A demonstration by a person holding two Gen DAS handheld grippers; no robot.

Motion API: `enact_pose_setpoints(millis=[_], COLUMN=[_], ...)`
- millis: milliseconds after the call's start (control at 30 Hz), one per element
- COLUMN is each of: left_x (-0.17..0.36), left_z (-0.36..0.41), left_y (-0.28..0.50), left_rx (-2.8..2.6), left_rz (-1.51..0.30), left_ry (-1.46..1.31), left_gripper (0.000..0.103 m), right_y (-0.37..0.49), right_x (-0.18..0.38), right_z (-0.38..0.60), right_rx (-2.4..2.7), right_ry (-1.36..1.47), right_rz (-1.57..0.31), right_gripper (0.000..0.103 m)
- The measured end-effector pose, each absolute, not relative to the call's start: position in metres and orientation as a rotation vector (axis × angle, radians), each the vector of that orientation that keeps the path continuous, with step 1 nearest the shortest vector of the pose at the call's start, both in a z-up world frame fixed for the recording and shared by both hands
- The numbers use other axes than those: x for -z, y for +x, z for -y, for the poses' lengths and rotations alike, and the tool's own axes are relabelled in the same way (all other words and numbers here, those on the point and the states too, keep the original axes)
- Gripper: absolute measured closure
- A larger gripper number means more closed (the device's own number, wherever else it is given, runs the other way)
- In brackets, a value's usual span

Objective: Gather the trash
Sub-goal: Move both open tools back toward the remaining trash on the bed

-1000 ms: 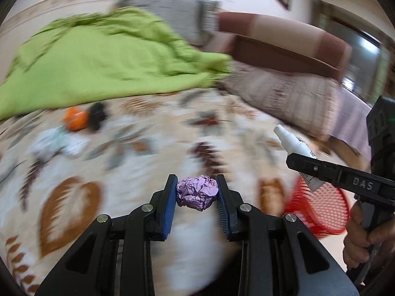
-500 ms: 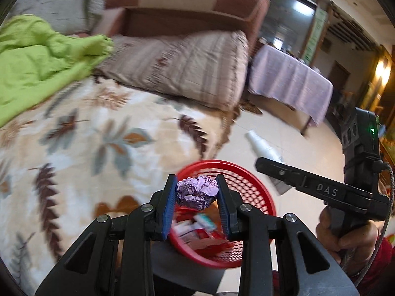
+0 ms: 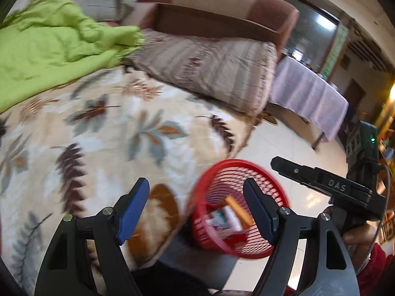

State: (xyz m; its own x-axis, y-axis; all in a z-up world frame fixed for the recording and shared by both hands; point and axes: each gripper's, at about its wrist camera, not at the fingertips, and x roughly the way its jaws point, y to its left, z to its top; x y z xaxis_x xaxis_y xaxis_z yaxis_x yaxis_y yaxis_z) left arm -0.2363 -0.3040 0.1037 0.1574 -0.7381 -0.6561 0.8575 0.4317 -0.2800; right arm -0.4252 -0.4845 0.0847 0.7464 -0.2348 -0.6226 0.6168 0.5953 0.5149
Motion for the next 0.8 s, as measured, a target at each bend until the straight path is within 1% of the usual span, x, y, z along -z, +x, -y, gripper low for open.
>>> enact_pose_setpoints(millis=[233,567,800], left_x=[-0.097,-0.092,-0.092], left_z=[0.228,0.088,0.007], left_y=[-0.196,-0.134,-0.079], left_rx=[0.988,0.692,0.496], left_rz=[-0.820,-0.789,-0.788], left_ry=[0.136,0.023,-0.065], left_gripper=[0.026,0.026,0.026], right_y=[-0.361,-0.258,-0.193], right_x=[-0.089,-0.108,-0.102], right_z=[0.439,0.351,0.283], right_rx=[0.359,0.127,0.002], right_ry=[0.717,0.564,0.483], right_rz=[-0.596,-0.678,-0.733], right_gripper=[0.051,0.051,0.051])
